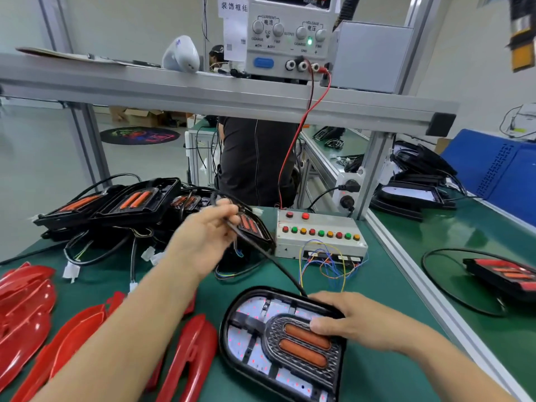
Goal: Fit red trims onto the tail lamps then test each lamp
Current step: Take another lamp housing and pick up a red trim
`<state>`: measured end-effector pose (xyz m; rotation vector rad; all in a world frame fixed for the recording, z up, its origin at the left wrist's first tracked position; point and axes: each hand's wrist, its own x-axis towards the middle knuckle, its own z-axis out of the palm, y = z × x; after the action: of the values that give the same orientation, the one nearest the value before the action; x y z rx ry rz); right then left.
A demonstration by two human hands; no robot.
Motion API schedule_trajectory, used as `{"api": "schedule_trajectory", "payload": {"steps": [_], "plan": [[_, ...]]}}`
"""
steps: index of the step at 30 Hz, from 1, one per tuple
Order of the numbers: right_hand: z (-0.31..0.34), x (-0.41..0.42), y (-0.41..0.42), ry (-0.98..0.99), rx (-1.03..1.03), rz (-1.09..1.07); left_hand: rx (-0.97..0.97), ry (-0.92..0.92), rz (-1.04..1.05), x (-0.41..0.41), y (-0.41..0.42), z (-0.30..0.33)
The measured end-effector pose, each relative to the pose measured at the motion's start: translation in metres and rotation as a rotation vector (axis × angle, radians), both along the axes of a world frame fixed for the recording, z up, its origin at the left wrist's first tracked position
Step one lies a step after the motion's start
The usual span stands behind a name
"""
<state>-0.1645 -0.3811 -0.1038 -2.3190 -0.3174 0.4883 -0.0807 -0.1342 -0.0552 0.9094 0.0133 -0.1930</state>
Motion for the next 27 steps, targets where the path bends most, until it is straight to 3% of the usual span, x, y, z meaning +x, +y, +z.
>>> {"api": "schedule_trajectory", "payload": {"steps": [5,12,17,20,22,25,27], "plan": [[0.005,0.008,-0.005,0.066,0.142,-0.057,0.001,0.145,0.162,0.026,0.040,-0.018],[0.000,0.014,-0.015,0.290,0.163,-0.052,0.336,0.179,0.293,0.032,0.048,-0.045],[-0.003,0.012,-0.013,0.274,0.220,-0.107,0.642,0.125,0.380,0.024,0.043,-0.047],[-0.015,0.004,-0.013,0.210,0.269,-0.169,0.984,-0.075,0.478,0.002,0.038,-0.053],[-0.020,0.001,-0.012,0.172,0.280,-0.185,1.150,-0.275,0.438,-0.018,0.029,-0.058],[-0.019,0.000,-0.010,0.136,0.294,-0.218,1.356,-0.452,0.194,-0.042,0.011,-0.065],[-0.017,-0.002,-0.008,0.120,0.280,-0.232,1.450,-0.474,0.013,-0.052,0.003,-0.070]]}}
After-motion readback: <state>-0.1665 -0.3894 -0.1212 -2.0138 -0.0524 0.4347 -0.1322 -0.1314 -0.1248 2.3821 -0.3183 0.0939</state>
